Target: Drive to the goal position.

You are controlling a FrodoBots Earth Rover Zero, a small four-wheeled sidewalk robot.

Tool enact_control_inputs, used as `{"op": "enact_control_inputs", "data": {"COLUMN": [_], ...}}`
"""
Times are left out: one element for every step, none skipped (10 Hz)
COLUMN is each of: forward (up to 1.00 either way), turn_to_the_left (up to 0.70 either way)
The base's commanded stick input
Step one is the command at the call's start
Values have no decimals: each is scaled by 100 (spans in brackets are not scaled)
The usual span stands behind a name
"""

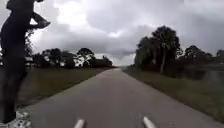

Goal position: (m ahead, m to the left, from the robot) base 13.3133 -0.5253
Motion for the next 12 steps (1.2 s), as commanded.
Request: {"op": "enact_control_inputs", "data": {"forward": [70, 70, 70, 70, 70, 70, 70, 70, 70, 70, 70, 70], "turn_to_the_left": [0, 0, 0, 0, 0, 0, 0, 0, 0, 0, 0, 0]}}
